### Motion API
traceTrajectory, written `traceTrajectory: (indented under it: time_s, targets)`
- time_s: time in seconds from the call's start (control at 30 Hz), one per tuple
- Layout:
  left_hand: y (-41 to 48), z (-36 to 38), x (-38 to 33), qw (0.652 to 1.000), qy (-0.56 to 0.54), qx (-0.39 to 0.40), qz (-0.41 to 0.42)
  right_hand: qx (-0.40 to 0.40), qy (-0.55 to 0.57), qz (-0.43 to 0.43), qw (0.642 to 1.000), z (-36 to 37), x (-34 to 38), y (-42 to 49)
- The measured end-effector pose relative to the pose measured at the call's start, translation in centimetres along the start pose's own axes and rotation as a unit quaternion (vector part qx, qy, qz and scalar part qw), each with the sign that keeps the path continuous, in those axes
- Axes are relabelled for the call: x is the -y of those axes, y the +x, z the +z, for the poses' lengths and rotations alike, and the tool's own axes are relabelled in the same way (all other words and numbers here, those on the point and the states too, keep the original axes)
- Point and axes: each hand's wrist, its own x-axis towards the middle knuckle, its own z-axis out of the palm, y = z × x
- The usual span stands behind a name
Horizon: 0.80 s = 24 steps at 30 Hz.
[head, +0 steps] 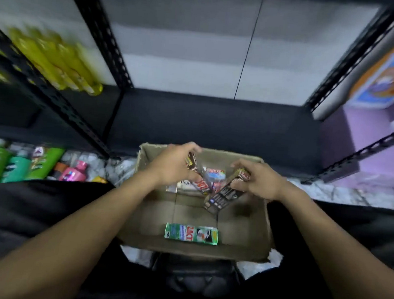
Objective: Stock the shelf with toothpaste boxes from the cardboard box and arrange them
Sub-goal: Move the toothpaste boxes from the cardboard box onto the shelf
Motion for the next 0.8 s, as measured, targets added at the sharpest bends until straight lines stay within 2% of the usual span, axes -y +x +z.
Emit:
traceTrajectory:
  time_s: [0.2, 0.4, 0.6, 0.8]
  targets:
    - [-4.0, -7.9, -10.1, 0.985, 0.051, -0.076, 0.146, -0.126, 0.019, -0.049, 0.991, -11.8, 6.6, -9.1]
    - [-8.2, -15.8, -20.7, 0.941, 0.109, -0.165, 0.276, -0.287, 0.025, -0.087, 0.954, -20.8, 12.5, -17.8]
    - [-11.7, -22.1, -28.1, 0.883, 0.150, -0.257, 0.363, -0.437, 0.076, -0.136, 0.886, -27.4, 15.7, -24.2]
    - [-8.8, -23.8, -31.4, 0.828, 0.130, -0.360, 0.409, -0.601, 0.052, -0.124, 0.788, -31.9, 14.6, -25.7]
